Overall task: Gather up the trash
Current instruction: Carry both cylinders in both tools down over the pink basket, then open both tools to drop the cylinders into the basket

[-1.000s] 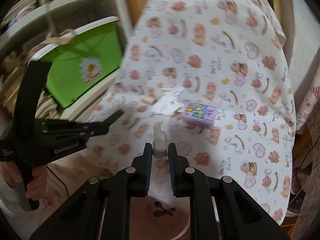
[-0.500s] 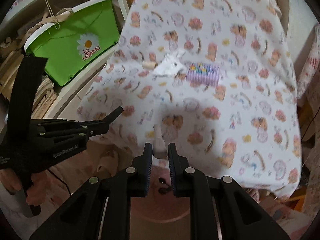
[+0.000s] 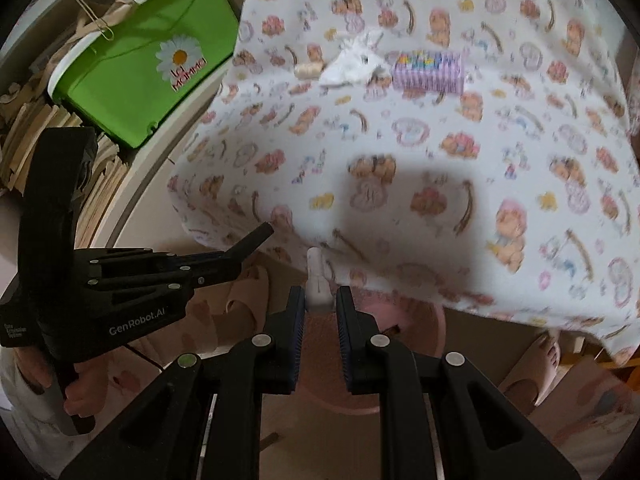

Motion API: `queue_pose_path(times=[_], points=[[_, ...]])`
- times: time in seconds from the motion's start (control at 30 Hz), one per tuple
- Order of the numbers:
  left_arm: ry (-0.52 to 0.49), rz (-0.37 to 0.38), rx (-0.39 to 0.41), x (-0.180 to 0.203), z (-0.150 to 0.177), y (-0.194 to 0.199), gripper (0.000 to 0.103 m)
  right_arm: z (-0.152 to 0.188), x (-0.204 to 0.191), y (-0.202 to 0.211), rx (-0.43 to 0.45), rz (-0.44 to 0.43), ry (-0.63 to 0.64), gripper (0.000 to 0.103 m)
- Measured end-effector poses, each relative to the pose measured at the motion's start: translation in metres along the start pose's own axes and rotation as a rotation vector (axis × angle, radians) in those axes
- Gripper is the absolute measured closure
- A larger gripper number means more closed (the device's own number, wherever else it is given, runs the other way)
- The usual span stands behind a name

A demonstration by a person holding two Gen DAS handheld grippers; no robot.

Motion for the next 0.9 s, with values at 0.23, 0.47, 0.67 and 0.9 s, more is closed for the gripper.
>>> queue_pose_path(times=[0.23, 0.47, 0.67, 0.9], points=[[0.042, 0.107, -0.197, 0.007, 0.012, -0.046, 0.095, 0.012, 0.008, -0.019, -0.038, 0.051, -0.004, 0.086], [0.041, 0.039, -0.328, 0.020, 0.026, -0.096, 0.094, 0.026, 0.034, -0.059, -0.139, 0.077, -0.077, 0.086], [0.037, -0.009, -0.385, 0.025, 0.034, -0.130, 0.094, 0.038, 0.062, -0.099, -0.238, 0.119, -0.134, 0.085], [0.035, -0.052, -0.436, 0.025, 0.041, -0.157, 0.092, 0.049, 0.086, -0.129, -0.298, 0.139, -0.195, 0.085]])
Point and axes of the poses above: each gripper's, at about its wrist camera, not at the fingertips, and y roughly against the way its jaws point, x to its right, z to its underside, the point moved 1 cm from there along -y, roughly the way its jaws point, and after that the axes turned 14 degrees about -z, right-handed, at the moved point
